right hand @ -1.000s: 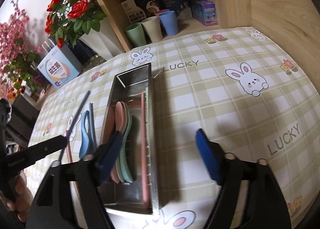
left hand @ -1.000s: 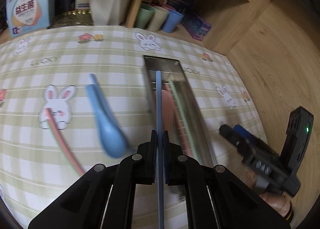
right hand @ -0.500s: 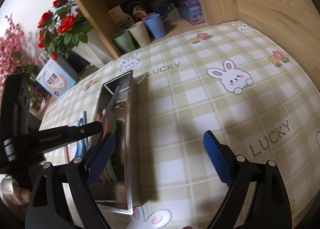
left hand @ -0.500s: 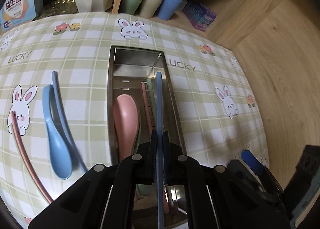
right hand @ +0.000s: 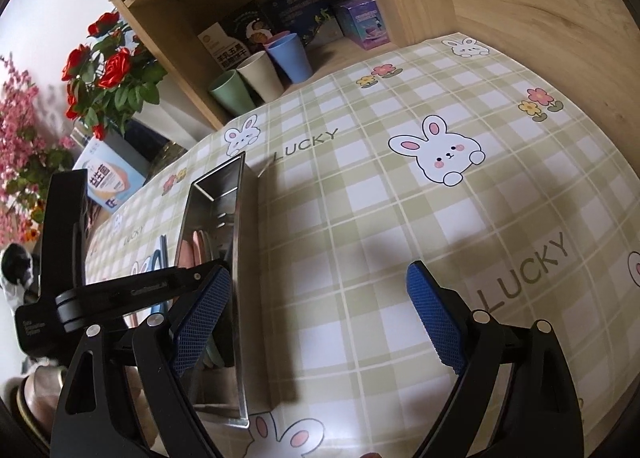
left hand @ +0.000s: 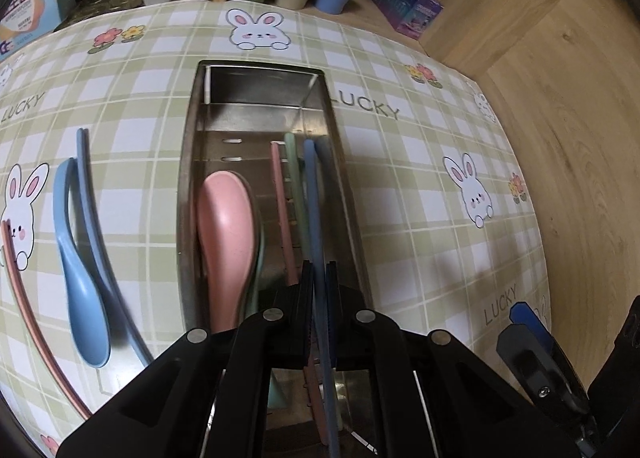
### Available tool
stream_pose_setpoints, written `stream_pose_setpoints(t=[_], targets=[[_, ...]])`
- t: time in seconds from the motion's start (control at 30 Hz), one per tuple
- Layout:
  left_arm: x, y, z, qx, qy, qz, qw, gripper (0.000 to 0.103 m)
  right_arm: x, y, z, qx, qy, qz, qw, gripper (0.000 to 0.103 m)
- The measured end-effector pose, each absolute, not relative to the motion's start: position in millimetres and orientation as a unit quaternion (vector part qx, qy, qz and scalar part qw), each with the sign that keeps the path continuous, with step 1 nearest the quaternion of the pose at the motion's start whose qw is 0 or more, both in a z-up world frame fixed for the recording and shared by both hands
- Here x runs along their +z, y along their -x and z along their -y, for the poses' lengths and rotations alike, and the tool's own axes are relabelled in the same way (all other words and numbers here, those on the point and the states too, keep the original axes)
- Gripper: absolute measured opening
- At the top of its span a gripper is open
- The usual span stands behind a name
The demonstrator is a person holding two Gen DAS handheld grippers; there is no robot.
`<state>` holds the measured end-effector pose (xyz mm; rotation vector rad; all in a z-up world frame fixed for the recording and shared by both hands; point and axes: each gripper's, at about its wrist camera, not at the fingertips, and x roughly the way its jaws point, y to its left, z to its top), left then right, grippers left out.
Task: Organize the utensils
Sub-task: 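Lower the blue chopstick into the caddy and open the left gripper, then reach the left gripper to the mint green chopstick and close on it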
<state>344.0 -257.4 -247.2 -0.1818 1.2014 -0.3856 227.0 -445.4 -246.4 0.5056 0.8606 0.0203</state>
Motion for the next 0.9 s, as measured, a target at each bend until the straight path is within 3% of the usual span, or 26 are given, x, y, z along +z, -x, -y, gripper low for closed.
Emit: stream_pose_setpoints(t=[0.23,0.5,0.67,0.9], targets=[[-222.2,-338.1,243.4,-0.227,0.104,-0.536,0.806,0.006,-239.4,-224.2,434.1,0.011,-0.233,-0.414,0.880,0.087],[-177.9,-322.3,166.8,-0.221,0.099,-0.474,0.847,0.011,-232.3,-224.5,407.7,0.005,-0.216,-0.418,0.883,0.087],[-174.6,-312.1,88.5,-0.166,0.125,-0.465,0.861,0.018,-229.6,-228.4,377.8,0.022,-0.199,-0.416,0.887,0.087],[-196.8,-295.0,7.1,-0.074,0.152,-0.478,0.862,0.018,-226.9,-235.2,339.5,0.022,-0.165,-0.421,0.892,0.087]])
